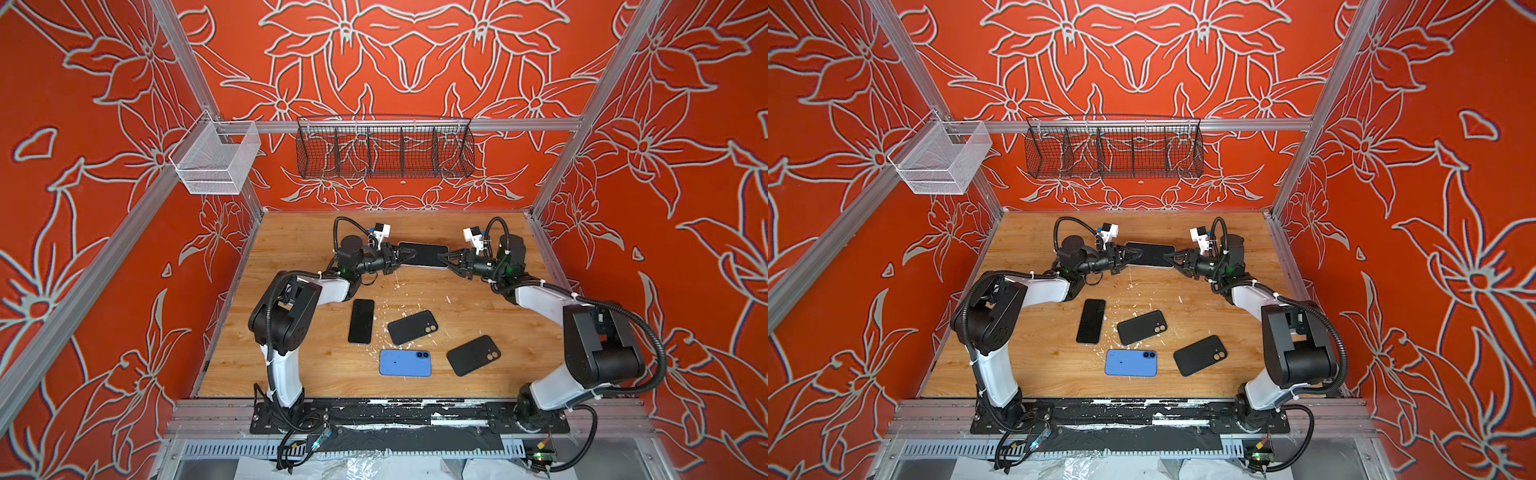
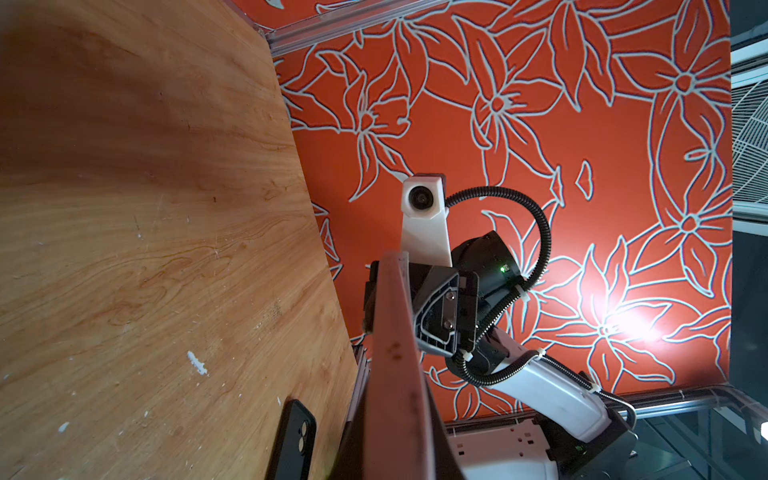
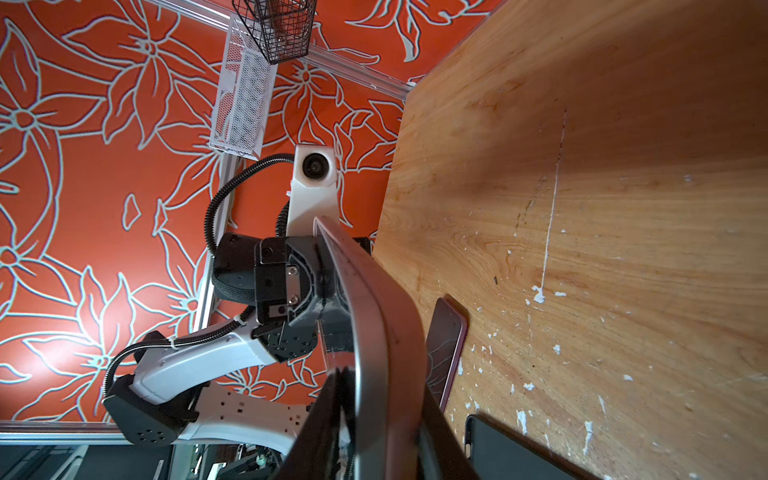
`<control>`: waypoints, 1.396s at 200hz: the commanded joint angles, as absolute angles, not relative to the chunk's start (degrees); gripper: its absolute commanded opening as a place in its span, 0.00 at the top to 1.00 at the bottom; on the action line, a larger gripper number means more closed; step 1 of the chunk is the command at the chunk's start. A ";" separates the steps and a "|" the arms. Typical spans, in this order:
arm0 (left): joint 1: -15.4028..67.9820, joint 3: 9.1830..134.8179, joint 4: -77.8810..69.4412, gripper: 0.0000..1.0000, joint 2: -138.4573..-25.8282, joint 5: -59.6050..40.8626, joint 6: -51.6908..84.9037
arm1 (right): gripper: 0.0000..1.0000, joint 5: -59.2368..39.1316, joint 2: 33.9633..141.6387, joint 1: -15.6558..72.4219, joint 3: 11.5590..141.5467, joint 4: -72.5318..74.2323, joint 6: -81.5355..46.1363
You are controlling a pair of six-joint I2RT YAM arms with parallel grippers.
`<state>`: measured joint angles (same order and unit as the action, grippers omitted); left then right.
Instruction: Put the phone into the phone case
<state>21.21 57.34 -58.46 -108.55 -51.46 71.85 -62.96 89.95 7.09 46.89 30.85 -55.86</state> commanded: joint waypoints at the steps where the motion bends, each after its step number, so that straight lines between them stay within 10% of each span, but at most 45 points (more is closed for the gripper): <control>1: 21.53 58.52 -65.42 1.00 -107.65 -51.15 72.93 | 0.68 -63.09 88.90 7.16 46.37 32.95 -56.52; 69: 21.35 59.20 -66.09 1.00 -107.05 -50.60 73.65 | 0.63 -65.96 91.36 5.52 42.23 53.05 -69.33; 164: 21.36 59.59 -65.65 1.00 -107.46 -50.45 73.24 | 1.00 -65.23 92.12 4.98 42.03 52.37 -69.30; 206: 21.34 59.63 -66.22 1.00 -107.49 -51.55 73.78 | 1.00 -63.90 90.27 4.75 42.96 43.35 -62.61; 232: 21.36 59.24 -66.53 1.00 -107.03 -53.47 74.00 | 0.71 -65.32 90.53 3.84 44.89 46.07 -64.37; 279: 21.36 58.79 -67.49 1.00 -106.70 -55.54 74.69 | 0.65 -69.18 95.16 2.37 49.46 57.39 -72.98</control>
